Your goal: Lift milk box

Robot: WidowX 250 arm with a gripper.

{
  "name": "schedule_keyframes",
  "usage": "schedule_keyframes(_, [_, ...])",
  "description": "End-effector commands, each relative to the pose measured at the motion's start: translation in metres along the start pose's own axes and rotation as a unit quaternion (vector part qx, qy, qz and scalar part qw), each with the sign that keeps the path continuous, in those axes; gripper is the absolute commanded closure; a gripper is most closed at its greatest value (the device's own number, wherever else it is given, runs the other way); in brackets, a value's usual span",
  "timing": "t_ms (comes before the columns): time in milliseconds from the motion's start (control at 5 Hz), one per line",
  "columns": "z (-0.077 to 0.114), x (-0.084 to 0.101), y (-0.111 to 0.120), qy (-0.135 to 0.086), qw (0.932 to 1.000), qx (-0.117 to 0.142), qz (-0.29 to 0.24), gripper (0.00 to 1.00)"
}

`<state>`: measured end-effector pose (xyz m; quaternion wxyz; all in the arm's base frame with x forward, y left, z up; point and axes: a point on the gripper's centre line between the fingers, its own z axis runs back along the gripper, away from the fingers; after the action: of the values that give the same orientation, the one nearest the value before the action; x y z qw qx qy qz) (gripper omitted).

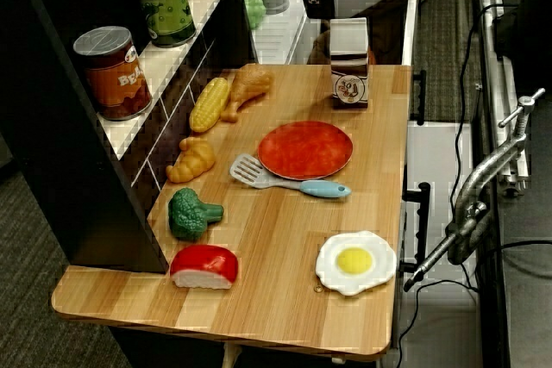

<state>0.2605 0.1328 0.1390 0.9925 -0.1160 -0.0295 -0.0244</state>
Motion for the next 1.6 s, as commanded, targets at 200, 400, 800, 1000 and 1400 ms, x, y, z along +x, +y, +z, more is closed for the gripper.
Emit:
schedule_keyframes(200, [-0.027,-0.009,0.000,-0.012,0.9988,0.048,-0.003,0.00])
schedule_keyframes(400, [-0.030,-0.008,0.001,-0.011,0.9987,0.050,0.002,0.00])
schedule_keyframes(800, [-0.036,-0.007,0.006,-0.005,0.9983,0.057,0.009,0.00])
schedule_keyframes(1000, [-0.035,-0.008,0.007,-0.002,0.9984,0.055,0.009,0.00])
schedule_keyframes(1400, [-0.042,-0.008,0.015,-0.001,0.9975,0.069,0.014,0.00])
